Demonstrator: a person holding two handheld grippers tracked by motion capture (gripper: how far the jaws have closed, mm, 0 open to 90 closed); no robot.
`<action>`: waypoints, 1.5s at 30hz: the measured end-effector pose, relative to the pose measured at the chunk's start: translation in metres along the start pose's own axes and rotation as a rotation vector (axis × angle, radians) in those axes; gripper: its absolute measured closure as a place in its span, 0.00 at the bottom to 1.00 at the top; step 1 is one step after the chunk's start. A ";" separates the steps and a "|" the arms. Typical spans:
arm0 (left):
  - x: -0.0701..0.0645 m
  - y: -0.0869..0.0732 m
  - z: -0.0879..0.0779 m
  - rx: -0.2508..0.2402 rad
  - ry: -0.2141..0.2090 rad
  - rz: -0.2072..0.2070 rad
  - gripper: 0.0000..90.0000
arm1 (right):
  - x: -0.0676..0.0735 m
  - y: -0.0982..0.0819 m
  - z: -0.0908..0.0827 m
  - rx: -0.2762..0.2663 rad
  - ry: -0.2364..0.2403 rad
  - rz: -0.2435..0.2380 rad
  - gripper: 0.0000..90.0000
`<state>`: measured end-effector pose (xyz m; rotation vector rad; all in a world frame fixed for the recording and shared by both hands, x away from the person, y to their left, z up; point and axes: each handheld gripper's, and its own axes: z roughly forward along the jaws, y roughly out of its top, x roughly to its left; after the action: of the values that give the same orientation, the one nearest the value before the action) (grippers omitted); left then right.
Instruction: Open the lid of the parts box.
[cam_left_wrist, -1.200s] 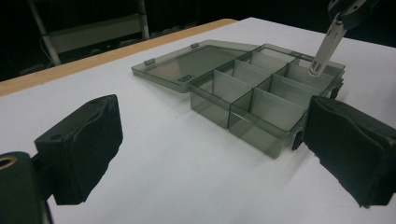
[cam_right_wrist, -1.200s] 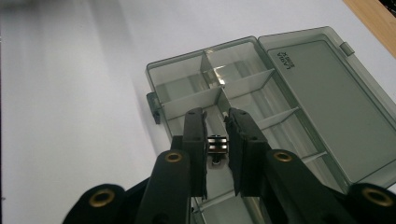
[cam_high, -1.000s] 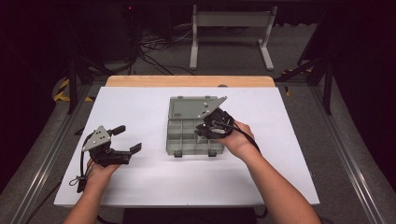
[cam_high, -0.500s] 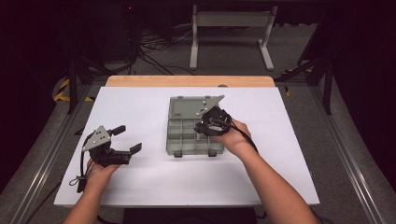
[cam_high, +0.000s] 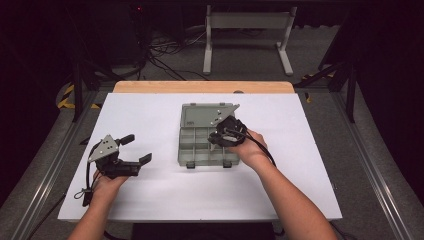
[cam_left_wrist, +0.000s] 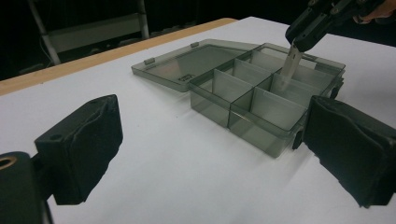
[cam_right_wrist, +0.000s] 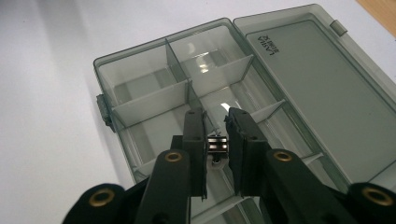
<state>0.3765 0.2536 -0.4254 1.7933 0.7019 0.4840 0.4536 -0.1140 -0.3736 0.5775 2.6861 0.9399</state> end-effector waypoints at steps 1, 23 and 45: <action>0.000 0.000 0.000 0.000 0.000 0.000 0.07 | 0.000 0.000 0.001 0.001 0.001 0.000 0.87; 0.000 0.000 0.000 0.000 -0.002 -0.001 0.07 | 0.004 -0.007 0.009 0.017 -0.002 -0.004 0.87; -0.001 0.000 0.001 0.001 -0.006 -0.002 0.07 | 0.012 -0.020 0.003 0.035 -0.006 0.012 0.86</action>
<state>0.3763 0.2519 -0.4258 1.7936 0.7005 0.4770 0.4382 -0.1209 -0.3899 0.6031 2.7019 0.8947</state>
